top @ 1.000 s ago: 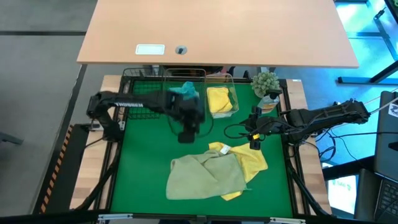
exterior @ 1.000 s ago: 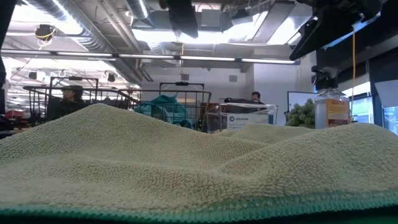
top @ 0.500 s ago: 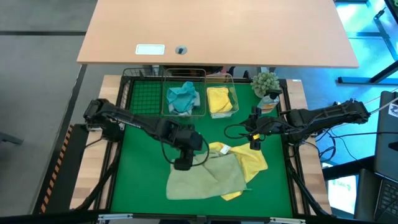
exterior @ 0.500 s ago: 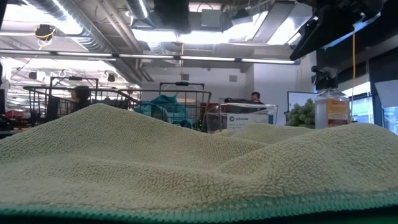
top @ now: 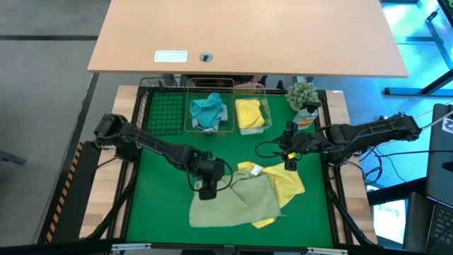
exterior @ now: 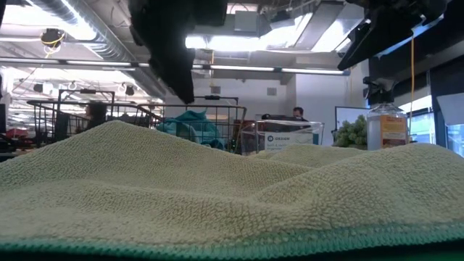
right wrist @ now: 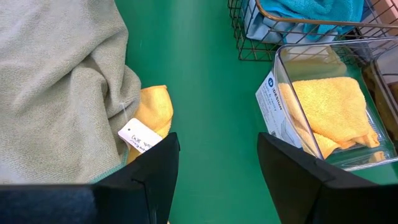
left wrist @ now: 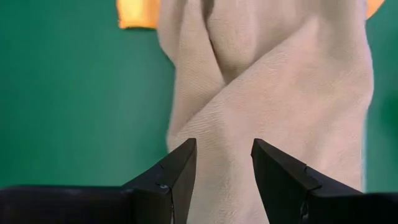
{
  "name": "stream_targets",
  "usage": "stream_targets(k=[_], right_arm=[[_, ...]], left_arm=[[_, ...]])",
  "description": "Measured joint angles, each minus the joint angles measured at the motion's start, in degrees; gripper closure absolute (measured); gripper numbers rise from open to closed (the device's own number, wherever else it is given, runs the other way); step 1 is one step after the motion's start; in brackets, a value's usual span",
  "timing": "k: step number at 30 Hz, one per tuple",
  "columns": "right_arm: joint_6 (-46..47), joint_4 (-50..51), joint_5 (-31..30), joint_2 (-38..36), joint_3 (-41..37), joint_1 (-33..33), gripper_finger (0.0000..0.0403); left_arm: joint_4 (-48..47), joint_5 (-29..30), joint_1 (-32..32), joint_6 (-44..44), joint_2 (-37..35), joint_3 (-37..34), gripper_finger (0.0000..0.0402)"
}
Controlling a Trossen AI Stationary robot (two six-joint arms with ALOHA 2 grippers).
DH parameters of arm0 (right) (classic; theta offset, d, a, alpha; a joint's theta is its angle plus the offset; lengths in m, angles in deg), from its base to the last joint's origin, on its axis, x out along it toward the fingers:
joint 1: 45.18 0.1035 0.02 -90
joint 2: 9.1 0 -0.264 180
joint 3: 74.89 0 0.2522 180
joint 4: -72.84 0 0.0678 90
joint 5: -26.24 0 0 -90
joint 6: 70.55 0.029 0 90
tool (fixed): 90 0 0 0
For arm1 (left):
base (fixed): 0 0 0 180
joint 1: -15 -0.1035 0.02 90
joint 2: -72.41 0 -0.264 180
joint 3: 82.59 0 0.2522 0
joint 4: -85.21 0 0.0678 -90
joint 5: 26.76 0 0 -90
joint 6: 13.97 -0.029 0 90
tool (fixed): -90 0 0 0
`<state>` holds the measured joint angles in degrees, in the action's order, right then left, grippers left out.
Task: Sort microfiber towel by color & place in baskets
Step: Put the green microfiber towel into the black wire basket
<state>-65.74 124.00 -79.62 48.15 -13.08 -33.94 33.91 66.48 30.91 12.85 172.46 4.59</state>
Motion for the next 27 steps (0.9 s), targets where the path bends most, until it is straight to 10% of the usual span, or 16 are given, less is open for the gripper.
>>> stream_targets(k=[27], right_arm=[[0.00, 0.00, 0.02, 0.00, 0.00, 0.00, 0.0187]], left_arm=[[23.17, -2.60, -0.01, 4.82, -0.06, -22.84, 0.0252]])
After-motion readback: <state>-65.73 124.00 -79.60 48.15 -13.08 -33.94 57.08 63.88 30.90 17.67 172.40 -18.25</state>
